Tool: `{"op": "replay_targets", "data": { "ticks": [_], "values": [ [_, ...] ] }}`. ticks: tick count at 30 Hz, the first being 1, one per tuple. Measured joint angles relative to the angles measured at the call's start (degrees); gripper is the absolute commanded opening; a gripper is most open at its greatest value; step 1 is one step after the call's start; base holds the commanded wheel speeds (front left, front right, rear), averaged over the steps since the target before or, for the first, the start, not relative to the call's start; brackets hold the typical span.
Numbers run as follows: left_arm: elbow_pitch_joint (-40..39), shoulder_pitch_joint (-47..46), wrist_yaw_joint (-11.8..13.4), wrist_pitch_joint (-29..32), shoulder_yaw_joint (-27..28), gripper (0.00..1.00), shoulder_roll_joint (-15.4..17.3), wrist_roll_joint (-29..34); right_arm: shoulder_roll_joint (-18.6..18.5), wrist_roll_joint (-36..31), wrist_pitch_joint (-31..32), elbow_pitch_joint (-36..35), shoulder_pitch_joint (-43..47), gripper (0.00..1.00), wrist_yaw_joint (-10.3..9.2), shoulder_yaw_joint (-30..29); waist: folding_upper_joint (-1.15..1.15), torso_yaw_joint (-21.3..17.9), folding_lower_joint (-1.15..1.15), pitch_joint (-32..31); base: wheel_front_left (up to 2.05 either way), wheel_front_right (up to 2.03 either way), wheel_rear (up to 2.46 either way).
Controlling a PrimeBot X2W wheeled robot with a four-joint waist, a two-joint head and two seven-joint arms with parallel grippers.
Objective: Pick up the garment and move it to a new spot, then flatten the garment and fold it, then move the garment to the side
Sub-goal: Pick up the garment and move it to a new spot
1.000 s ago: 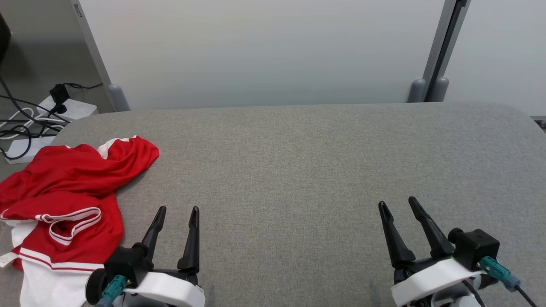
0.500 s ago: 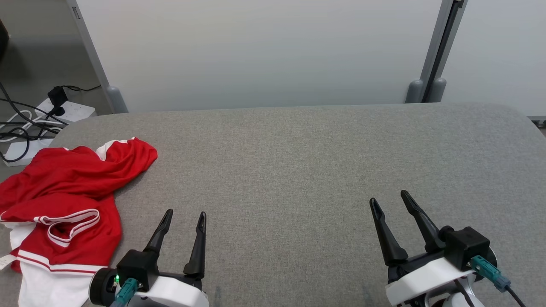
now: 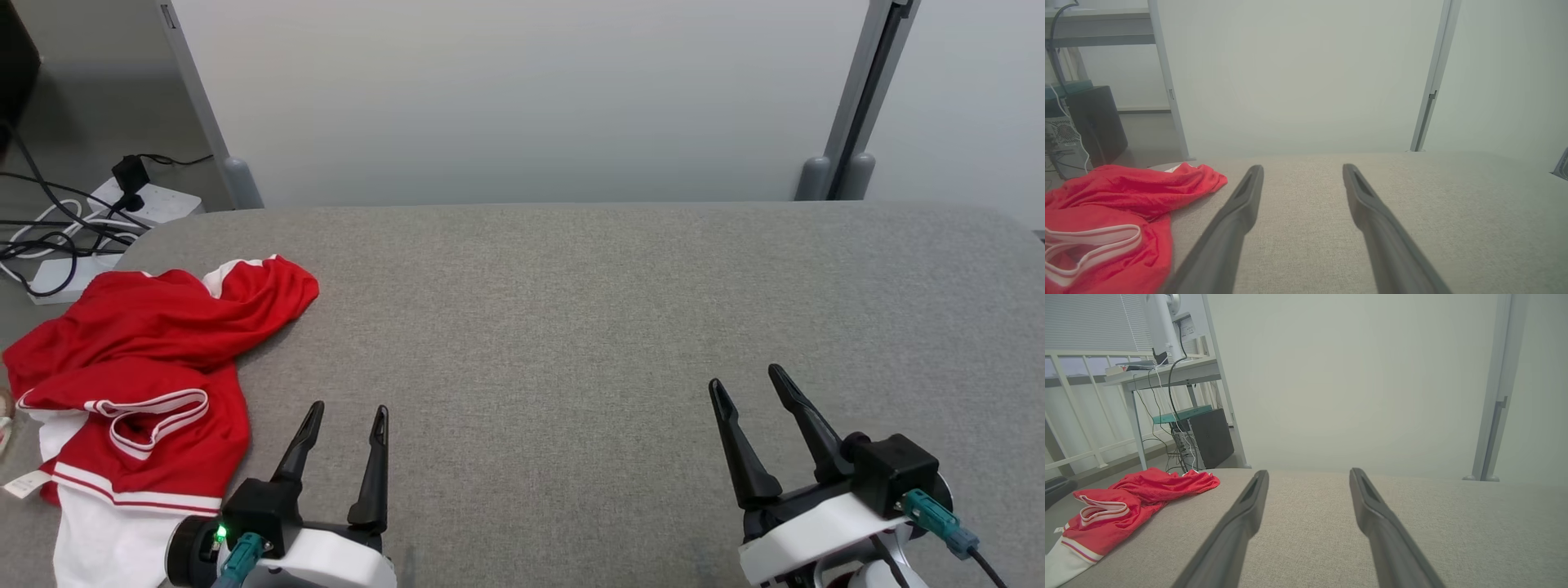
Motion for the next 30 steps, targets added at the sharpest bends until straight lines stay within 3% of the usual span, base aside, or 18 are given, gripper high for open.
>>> {"op": "replay_targets", "data": {
  "ticks": [30],
  "values": [
    [-2.0, 0.0, 1.5, -0.2, 2.0, 1.0, 0.0, 0.1, 0.3, 0.0, 0.0, -0.3, 0.0, 1.0, 0.0, 0.6, 0.0, 14.6, 0.0, 1.0, 0.0, 0.0, 0.0]
  ]
}}
